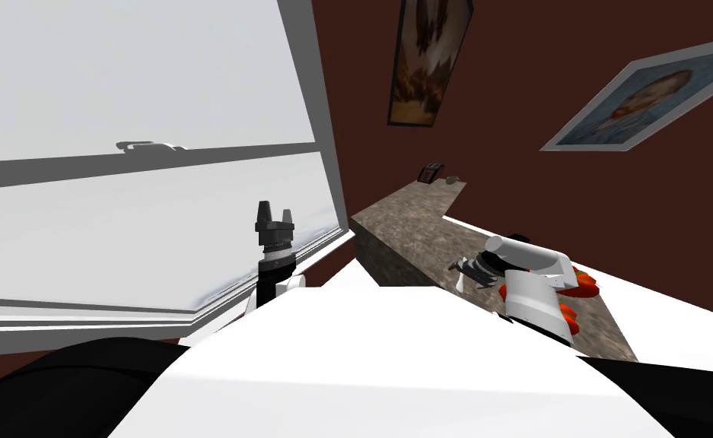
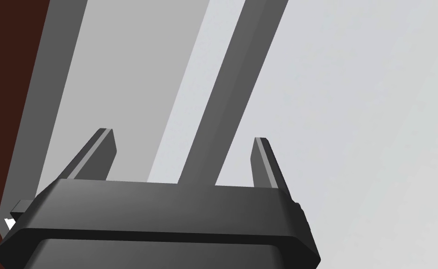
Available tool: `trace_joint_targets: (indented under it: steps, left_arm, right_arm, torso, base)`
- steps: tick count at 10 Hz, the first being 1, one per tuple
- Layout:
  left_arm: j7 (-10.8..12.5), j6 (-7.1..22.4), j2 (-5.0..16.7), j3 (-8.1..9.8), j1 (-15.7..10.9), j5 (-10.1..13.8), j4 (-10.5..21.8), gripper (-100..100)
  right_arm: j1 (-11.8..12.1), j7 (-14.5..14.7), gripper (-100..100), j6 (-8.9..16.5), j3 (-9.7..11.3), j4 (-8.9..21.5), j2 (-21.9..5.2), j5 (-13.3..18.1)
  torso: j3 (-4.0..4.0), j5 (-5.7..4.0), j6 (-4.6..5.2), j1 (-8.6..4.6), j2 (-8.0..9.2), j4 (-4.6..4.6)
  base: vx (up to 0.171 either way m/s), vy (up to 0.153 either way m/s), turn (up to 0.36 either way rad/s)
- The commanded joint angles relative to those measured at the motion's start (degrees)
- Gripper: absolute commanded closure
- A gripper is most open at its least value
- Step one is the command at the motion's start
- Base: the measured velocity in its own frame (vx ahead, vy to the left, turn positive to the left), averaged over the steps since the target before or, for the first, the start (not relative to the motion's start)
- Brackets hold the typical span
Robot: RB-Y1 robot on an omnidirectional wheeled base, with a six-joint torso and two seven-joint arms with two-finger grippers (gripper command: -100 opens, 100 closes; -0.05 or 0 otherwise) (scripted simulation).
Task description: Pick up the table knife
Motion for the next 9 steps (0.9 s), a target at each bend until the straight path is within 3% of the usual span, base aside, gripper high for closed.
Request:
trace_joint_targets:
  steps: [1,5,6,7,9]
  left_arm:
    - [0.0,0.0,0.0,0.0,0.0,0.0,0.0,0]
    - [0.0,0.0,0.0,0.0,0.0,0.0,0.0,0]
    - [0.0,0.0,0.0,0.0,0.0,0.0,0.0,0]
    - [0.0,0.0,0.0,0.0,0.0,0.0,0.0,0]
    - [0.0,0.0,0.0,0.0,0.0,0.0,0.0,0]
  right_arm:
    - [0.0,0.0,100,0.0,0.0,0.0,0.0,0.0]
    - [-0.03,0.01,100,0.03,0.01,-0.04,0.0,-0.02]
    - [-0.03,0.0,0,0.03,0.01,-0.04,0.0,-0.02]
    - [0.08,-0.72,100,1.63,-0.25,-1.55,-0.32,-0.45]
    - [-0.15,-1.64,100,3.49,-0.45,-2.94,-0.93,-0.97]
  torso:
    - [0.0,0.0,0.0,0.0,0.0,0.0]
    - [0.01,-0.03,0.03,-0.08,0.03,-0.01]
    - [0.01,-0.03,0.03,-0.08,0.03,-0.01]
    - [0.01,-0.03,0.03,-0.08,0.03,-0.01]
    - [0.04,-0.02,0.01,-0.12,0.08,0.01]
  base:
    - [0.0,0.0,0.0]
    - [0.0,0.0,0.0]
    - [0.0,0.0,0.0]
    - [-0.005,-0.013,0.049]
    - [-0.015,-0.017,0.052]
